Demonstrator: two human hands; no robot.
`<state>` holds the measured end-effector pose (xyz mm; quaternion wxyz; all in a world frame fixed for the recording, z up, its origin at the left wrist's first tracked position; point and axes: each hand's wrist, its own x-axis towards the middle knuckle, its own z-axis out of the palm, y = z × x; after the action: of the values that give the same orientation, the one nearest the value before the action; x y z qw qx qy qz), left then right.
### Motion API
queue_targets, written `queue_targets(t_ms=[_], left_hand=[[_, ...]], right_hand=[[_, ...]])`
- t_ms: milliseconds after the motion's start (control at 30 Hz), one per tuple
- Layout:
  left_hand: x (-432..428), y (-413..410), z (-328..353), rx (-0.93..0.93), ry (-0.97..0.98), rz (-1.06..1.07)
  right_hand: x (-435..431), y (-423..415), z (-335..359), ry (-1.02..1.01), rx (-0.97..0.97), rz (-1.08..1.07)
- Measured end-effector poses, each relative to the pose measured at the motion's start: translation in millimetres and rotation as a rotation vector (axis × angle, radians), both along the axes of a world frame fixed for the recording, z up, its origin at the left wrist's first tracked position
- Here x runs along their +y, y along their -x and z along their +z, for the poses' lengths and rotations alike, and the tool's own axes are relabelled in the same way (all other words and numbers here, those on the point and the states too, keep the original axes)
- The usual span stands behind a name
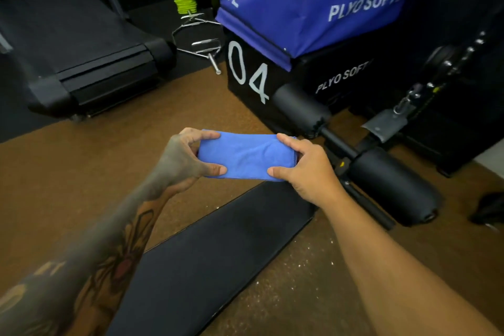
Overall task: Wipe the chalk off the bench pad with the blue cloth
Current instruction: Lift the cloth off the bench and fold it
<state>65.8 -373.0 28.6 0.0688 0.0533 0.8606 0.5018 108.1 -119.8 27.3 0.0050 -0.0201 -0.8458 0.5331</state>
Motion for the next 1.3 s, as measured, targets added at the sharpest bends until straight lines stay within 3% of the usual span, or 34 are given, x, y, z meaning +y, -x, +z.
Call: queue_targets(t_ms=[600, 833, 1000, 1100, 1200, 1300], left_hand=[[285, 86, -25, 0.075, 0.088, -0.730], [342, 89, -50, 0.115, 0.124, -0.821], [355, 95, -68, 0.239, 0.335, -0.866], [353, 98, -75, 0.260, 0.366, -0.870], [351, 100, -79, 0.377, 0.404, -0.886], [348, 97, -80, 0.566, 0.450, -0.915]], right_hand=[[189, -64, -40, 0.017, -0.104, -0.753], [222, -67, -52, -0.115, -0.199, -0.889], [226, -65, -68, -0.203, -0.277, -0.853], [227, -68, -77, -0.193, -0.308, -0.827], [225, -69, -75, -0.465, -0.410, -0.784], [220, -66, -71, -0.725, -0.289, -0.733]])
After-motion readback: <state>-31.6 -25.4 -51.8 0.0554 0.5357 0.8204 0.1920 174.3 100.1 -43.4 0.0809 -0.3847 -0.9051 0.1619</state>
